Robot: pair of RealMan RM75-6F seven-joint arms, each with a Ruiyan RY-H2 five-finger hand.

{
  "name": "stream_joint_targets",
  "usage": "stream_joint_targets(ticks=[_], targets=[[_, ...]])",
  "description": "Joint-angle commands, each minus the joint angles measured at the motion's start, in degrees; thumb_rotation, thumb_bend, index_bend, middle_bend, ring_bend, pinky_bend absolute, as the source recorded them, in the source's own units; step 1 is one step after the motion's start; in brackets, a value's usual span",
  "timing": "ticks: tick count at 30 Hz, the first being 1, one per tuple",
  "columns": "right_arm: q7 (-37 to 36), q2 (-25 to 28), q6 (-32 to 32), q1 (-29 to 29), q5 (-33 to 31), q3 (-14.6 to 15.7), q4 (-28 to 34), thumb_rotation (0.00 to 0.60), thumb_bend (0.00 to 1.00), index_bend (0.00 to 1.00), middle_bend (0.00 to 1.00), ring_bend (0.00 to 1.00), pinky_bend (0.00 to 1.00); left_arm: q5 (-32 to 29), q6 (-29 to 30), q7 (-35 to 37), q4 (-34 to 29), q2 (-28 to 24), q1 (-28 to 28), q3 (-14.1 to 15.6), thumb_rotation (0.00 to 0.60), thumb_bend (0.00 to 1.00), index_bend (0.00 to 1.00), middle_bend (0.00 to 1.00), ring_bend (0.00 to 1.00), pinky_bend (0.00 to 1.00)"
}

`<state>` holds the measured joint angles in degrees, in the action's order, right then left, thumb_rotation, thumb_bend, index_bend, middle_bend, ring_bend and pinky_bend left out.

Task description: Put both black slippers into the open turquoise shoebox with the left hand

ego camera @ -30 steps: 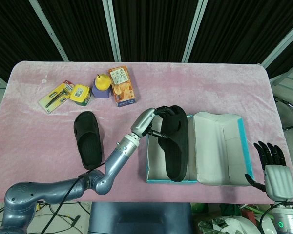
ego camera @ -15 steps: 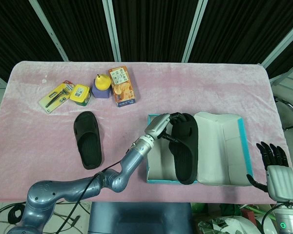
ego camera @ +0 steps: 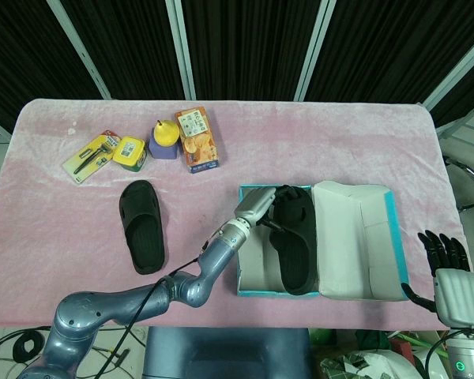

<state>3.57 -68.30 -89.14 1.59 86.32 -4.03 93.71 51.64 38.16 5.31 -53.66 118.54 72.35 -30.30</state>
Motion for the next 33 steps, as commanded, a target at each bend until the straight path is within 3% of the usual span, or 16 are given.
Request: stream_joint_targets(ticks=[1,7,11,19,33], targets=[[0.0,0.0,0.0,0.0,0.0,0.0,0.0,0.6,0.11,0.11,0.06,0.0,0.04,-2.4,-0.2,-3.9,0.2,-0.4,0.6,0.7,0.6,0.07,0.29,0.45,0.42,0.49],[-0.6,0.1,-0.2,-0.2,0.1,0.0,0.1,0.6,0.11,0.11,0.06,0.0,0.04,-7.1,2.2,-12.5,0.4,-0.9,1.0,2.0,0.6,0.07,0.3,0.46,0.42,0.48],[-0.9,0.1,-0.2,-0.2,0.2,0.0,-0.1,0.6,0.11,0.11,0.06,0.0,0.04,-7.0,5.3,-17.4,0.4,-1.2,0.7,3.9,0.6,0.07,0.3,0.47,0.42,0.46],[-1.4,0.4,-0.4,-0.4,0.4,0.0,-0.1,0.6,0.11,0.1,0.06,0.0,0.04,-7.9,7.7,-21.0,0.1,-0.6,1.2,3.6,0.6,0.07,0.3,0.48,0.43,0.47],[-2.0,0.5,-0.5,-0.6,0.4,0.1,-0.1,0.6,0.11,0.1,0.06,0.0,0.04,-4.2,6.2,-26.0,4.7,2.4,3.5,7.0,0.6,0.07,0.29,0.46,0.41,0.44]])
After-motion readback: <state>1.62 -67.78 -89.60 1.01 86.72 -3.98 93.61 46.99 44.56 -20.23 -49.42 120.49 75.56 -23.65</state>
